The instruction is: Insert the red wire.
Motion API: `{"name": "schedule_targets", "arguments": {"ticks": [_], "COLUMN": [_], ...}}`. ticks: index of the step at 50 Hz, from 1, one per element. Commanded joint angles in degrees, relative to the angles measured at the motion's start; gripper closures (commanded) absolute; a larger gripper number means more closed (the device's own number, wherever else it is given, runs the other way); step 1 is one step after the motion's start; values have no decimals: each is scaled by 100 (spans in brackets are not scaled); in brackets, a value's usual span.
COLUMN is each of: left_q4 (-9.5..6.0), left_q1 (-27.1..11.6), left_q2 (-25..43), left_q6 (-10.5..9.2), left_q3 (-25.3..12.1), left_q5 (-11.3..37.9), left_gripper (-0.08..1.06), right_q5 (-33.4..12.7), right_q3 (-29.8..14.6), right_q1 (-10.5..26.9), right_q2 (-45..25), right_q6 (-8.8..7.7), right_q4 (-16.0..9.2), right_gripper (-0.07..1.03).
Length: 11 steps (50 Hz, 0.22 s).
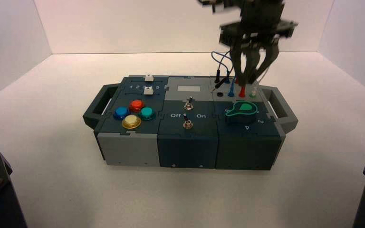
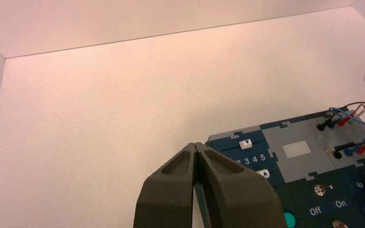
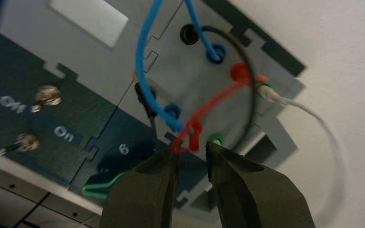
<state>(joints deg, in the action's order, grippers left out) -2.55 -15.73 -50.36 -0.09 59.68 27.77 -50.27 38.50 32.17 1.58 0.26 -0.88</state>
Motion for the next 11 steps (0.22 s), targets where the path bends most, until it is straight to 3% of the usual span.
{"name": "schedule_targets", "arguments": {"ticks": [1,11], "left_q4": [18,18], "left_q1": [62,97], "left_q2": [-9,0], "left_q6": [35,35], "left_q3": [-97,-88], "left_q5": [-70,-105], "left_gripper": [101,101], "right_q5": [-123,-360], "right_q3": [-79,-62], "right_q1": [18,9], "right_q2": [413,483], "right_q6": [9,0], "right_q4": [-26,-18], "right_gripper": [64,64]}}
